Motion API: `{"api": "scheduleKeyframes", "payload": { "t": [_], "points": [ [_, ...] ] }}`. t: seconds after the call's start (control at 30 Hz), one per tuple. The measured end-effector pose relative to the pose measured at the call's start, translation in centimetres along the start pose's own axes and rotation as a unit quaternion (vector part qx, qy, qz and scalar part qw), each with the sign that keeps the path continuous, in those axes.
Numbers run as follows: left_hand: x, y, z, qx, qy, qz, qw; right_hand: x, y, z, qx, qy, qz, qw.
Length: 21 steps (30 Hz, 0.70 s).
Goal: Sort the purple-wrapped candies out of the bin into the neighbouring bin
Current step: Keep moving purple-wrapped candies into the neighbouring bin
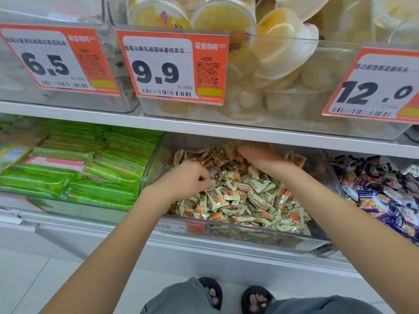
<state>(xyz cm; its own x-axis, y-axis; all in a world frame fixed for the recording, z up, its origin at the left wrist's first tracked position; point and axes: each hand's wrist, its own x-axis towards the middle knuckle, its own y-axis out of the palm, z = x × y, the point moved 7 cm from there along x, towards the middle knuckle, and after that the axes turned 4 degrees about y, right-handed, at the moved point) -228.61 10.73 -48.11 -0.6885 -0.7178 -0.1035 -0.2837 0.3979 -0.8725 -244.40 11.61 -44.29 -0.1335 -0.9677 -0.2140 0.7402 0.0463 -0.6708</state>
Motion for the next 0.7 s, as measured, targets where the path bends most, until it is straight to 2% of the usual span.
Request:
{"api": "scheduleKeyframes", "payload": {
  "t": [0.1,0.17,0.23,0.3,0.37,0.47,0.53,0.63,0.7],
  "points": [
    [-1.1,-0.2,0.5,-0.025,-0.006,0.010,1.000,0.5,1.6,-0.4,-0.232,-0.048,0.037,0.971],
    [-1.4,-0.2,0.4,-0.018,-0.003,0.019,1.000,-0.4,2.2,-1.2,-0.324,-0.086,0.054,0.941],
    [-1.3,-0.5,0.3,-0.022,0.005,0.008,1.000,-1.8,2.2,-1.8,-0.296,-0.124,0.070,0.944],
    [-0.7,-1.7,0.1,-0.036,0.012,-0.055,0.998,-3.0,2.3,-2.4,-0.258,-0.147,0.107,0.949],
    [0.6,-2.1,-0.4,-0.024,0.011,-0.087,0.996,-3.8,2.3,-2.7,-0.280,-0.152,0.126,0.939],
    [3.5,-0.3,-1.3,0.071,0.004,-0.014,0.997,-4.2,2.2,-2.2,-0.277,-0.157,0.130,0.939],
    [4.9,0.7,-1.6,0.125,-0.012,0.000,0.992,-4.6,2.1,-2.0,-0.267,-0.159,0.136,0.941],
    [5.4,0.3,-1.7,0.152,-0.030,-0.046,0.987,-4.5,1.8,-2.5,-0.251,-0.148,0.116,0.950],
    [4.3,-0.8,-1.6,0.070,-0.035,-0.098,0.992,-4.3,1.3,-2.8,-0.200,-0.135,0.069,0.968]
  ]
}}
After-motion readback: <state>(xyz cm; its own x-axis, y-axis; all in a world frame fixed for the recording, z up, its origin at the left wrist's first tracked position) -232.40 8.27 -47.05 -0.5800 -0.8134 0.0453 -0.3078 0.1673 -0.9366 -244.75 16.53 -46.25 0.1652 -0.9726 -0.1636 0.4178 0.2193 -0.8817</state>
